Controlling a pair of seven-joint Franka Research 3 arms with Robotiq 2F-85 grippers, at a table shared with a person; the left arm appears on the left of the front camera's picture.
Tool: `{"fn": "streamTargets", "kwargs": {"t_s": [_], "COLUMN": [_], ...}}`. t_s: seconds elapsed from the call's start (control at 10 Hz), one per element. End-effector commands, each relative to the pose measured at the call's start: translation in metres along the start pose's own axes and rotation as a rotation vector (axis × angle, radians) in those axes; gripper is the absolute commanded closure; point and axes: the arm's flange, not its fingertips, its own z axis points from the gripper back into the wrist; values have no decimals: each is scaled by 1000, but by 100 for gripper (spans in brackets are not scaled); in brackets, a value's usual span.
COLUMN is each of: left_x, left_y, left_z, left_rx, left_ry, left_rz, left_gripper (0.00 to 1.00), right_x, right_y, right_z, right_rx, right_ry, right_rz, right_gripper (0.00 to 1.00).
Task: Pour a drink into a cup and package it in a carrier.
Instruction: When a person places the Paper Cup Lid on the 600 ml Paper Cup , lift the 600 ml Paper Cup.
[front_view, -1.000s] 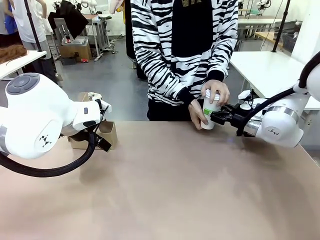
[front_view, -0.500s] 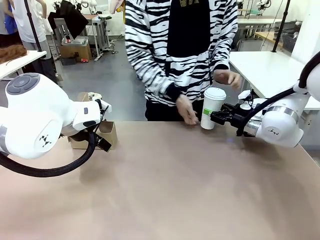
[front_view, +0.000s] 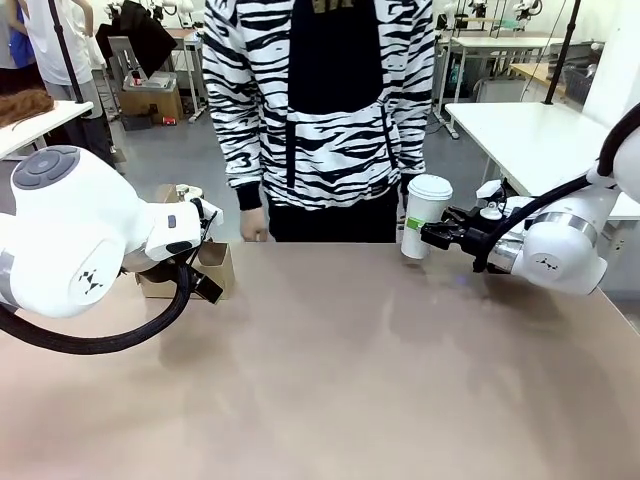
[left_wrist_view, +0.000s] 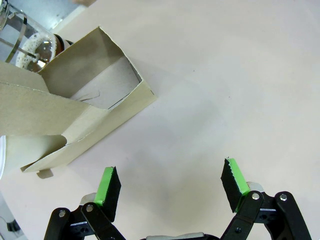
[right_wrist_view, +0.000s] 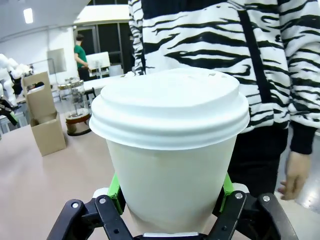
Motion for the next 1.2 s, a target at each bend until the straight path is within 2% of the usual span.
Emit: {"fn": "streamTargets", "kwargs": {"t_s": [0.0, 0.6, 0.9, 1.1], "left_x": [0, 0, 0, 0], "left_y": [0, 0, 0, 0], "left_z": [0, 0, 0, 0], "left_rx": [-2, -2, -2, -2], "left_ry": [-1, -1, -1, -1], "left_rz": [1, 1, 1, 1], "left_gripper": [0, 0, 0, 0], "right_x": [3, 0, 86, 144], "right_y": [0, 0, 32, 55], "right_z": [-3, 0, 15, 25], "right_rx": [-1, 0, 105, 124], "right_ry": [-12, 0, 48, 94], "right_rz": [12, 0, -26, -77], "right_gripper": [19, 19, 19, 19]}}
